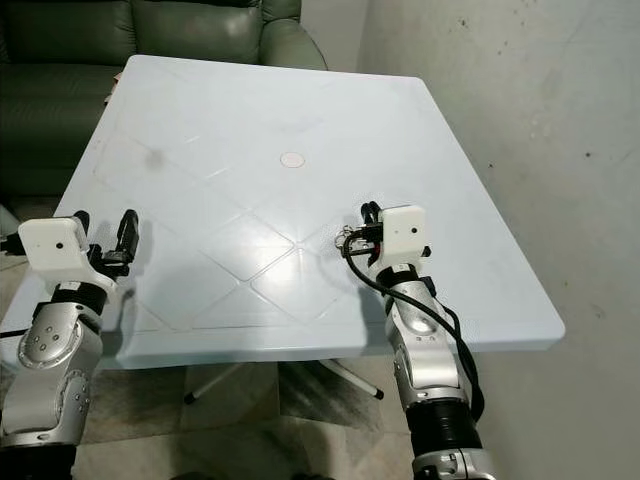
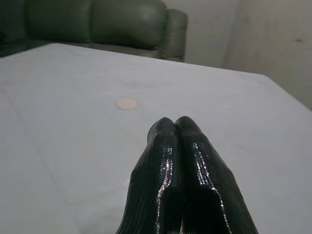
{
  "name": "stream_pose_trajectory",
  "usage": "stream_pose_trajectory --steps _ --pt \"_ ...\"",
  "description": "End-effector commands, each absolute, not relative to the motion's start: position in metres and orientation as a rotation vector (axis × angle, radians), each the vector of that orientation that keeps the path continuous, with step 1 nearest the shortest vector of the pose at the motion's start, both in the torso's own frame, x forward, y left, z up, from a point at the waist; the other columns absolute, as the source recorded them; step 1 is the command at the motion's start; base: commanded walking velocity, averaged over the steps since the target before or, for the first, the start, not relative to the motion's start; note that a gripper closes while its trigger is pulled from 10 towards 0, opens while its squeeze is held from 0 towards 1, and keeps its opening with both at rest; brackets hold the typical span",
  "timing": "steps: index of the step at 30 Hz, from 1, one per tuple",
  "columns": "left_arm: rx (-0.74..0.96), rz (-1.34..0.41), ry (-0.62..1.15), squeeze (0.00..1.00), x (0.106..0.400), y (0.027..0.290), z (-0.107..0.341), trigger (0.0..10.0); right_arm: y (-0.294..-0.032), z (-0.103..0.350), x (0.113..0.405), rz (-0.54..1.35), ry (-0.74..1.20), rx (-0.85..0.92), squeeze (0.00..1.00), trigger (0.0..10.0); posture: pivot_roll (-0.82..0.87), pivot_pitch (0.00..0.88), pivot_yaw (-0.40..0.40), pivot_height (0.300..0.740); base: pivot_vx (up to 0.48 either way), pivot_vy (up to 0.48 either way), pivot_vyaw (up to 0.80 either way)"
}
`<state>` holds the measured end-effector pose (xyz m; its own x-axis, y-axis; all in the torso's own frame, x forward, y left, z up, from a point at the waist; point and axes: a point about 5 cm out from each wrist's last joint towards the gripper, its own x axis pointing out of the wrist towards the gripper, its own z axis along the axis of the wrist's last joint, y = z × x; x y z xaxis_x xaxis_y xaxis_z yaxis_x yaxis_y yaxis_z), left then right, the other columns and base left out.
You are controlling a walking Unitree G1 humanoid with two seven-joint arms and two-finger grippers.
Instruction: Hang keys on a hook
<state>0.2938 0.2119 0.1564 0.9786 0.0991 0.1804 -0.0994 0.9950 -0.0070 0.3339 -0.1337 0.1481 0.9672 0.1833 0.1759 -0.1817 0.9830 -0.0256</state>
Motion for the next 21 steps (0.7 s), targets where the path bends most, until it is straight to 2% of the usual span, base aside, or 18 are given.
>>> stream_pose_trajectory --steps 1,21 --pt "0.003 0.101 -0.185 0.00 0.2923 0.2136 0.1573 10.0 -0.1348 0.1494 0.3342 0.182 -0.175 -0.001 0.00 10.0 -0.08 0.074 -0.048 0.740 0.000 0.000 0.00" --pt "-0.004 0.103 -0.185 0.00 0.2920 0.2130 0.1575 10.0 -0.1350 0.1497 0.3339 0.198 -0.174 -0.010 0.00 10.0 -0.08 0.077 -0.052 0.740 0.000 0.000 0.00"
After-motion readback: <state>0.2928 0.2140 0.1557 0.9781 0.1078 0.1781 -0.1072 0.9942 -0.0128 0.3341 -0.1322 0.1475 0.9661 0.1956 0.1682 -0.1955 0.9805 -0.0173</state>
